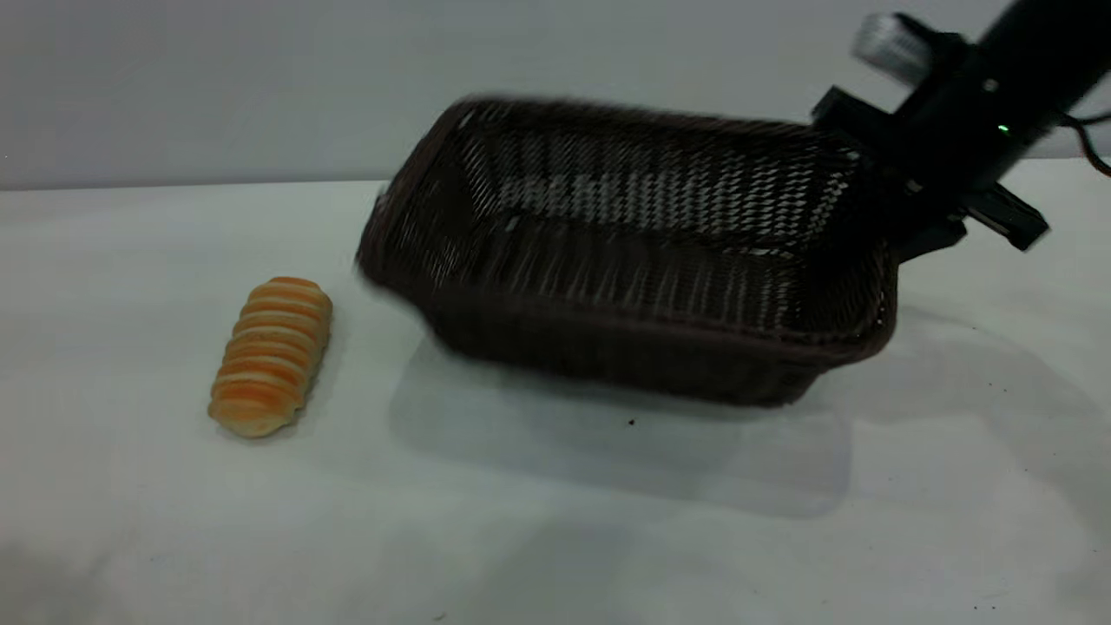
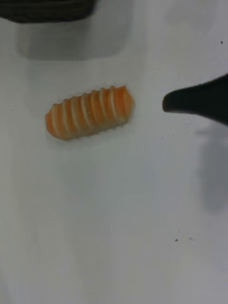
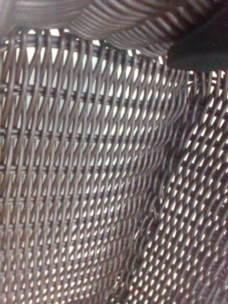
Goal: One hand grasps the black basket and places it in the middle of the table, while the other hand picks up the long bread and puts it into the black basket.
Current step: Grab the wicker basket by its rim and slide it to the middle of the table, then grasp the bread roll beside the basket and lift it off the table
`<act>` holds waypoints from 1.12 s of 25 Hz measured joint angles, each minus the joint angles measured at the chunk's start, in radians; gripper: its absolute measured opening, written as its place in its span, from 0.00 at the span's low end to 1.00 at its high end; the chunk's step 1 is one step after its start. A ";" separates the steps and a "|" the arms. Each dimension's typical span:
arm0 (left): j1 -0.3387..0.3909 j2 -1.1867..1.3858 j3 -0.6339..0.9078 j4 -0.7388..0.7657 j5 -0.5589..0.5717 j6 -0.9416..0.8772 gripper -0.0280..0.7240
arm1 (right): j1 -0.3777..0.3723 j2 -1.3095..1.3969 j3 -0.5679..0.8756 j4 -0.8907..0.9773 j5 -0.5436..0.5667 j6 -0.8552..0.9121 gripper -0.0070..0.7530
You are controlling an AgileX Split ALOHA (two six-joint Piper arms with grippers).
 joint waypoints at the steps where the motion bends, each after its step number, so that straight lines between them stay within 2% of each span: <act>1: 0.000 0.000 0.000 0.000 0.000 0.000 0.79 | 0.011 0.022 -0.036 -0.026 0.021 0.005 0.13; 7: 0.000 0.000 0.000 0.000 0.003 0.000 0.79 | 0.078 0.168 -0.193 -0.070 0.043 0.015 0.13; 12: 0.000 0.000 0.000 0.000 0.012 0.000 0.79 | 0.081 0.192 -0.203 -0.123 0.015 0.026 0.13; 15: 0.000 0.004 0.000 -0.022 0.016 0.000 0.79 | 0.081 0.192 -0.206 -0.158 0.011 0.036 0.17; 17: 0.000 0.023 0.000 -0.051 0.016 0.000 0.79 | 0.081 0.192 -0.206 -0.172 0.008 0.037 0.24; 23: 0.000 0.157 0.000 -0.074 -0.019 0.002 0.79 | 0.081 0.136 -0.206 -0.255 0.016 0.024 0.57; 25: 0.000 0.214 0.000 -0.075 -0.050 0.002 0.79 | 0.080 0.072 -0.206 -0.301 0.032 0.022 0.62; 28: 0.000 0.325 -0.010 -0.078 -0.087 0.002 0.79 | 0.080 -0.063 -0.206 -0.375 0.078 0.017 0.64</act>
